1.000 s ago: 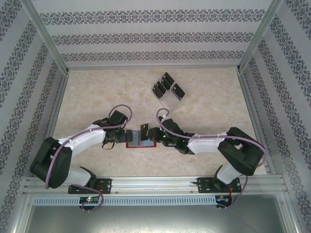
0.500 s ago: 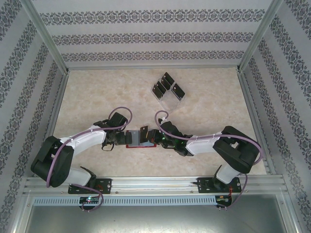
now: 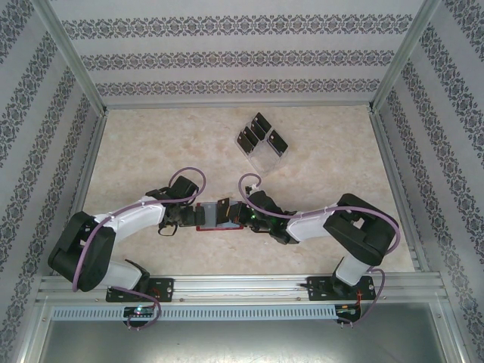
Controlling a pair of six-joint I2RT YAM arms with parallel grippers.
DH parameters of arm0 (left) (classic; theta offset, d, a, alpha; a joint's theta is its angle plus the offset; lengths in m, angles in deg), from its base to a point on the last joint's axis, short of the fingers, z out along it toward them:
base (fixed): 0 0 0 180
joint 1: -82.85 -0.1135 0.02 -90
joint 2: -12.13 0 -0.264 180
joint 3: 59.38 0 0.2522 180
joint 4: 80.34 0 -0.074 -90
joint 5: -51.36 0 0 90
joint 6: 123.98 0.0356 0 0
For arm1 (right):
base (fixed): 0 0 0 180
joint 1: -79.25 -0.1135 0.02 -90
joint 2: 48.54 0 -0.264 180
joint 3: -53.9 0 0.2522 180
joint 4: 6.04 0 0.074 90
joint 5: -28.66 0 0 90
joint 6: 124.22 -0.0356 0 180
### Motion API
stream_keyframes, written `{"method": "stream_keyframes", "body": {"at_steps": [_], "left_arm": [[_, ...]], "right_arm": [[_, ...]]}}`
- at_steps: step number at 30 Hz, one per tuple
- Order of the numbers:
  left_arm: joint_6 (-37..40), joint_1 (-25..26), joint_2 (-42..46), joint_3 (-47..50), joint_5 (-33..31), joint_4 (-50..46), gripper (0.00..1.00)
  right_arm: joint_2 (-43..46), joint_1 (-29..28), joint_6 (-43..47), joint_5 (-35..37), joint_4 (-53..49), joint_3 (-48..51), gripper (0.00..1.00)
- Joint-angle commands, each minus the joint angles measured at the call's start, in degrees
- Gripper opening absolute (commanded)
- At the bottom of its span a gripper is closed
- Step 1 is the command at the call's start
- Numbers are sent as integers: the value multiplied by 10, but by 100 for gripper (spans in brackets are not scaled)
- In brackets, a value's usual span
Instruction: Put the credit cards into the card holder
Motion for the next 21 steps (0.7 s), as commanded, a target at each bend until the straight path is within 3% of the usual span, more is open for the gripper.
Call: {"method": "stream_keyframes", "body": {"at_steps": [1,21], "left_arm": [[-15,8,-10,6,-13,-3,100],[-17,8,-14,5,-18,-9,100]], "right_arm": [[-16,-10,-15,-8,33,10,0],[-60,-11,-40,-31,59,12,0]]}}
